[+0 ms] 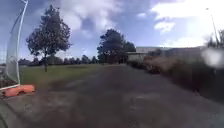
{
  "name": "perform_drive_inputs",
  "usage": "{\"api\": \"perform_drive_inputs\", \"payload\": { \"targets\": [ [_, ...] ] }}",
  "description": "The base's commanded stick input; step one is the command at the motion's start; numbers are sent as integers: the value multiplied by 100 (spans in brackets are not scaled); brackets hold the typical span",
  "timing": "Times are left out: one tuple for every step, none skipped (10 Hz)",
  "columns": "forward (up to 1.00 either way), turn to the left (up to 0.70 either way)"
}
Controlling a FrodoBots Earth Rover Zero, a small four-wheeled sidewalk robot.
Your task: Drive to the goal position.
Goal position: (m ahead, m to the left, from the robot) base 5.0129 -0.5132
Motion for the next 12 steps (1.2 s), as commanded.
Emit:
{"api": "perform_drive_inputs", "payload": {
  "targets": [
    [100,0],
    [100,0],
    [100,0],
    [100,0],
    [100,0],
    [100,0],
    [100,-22],
    [88,-38],
    [52,-31],
    [15,-24],
    [31,-36],
    [51,-47]
  ]
}}
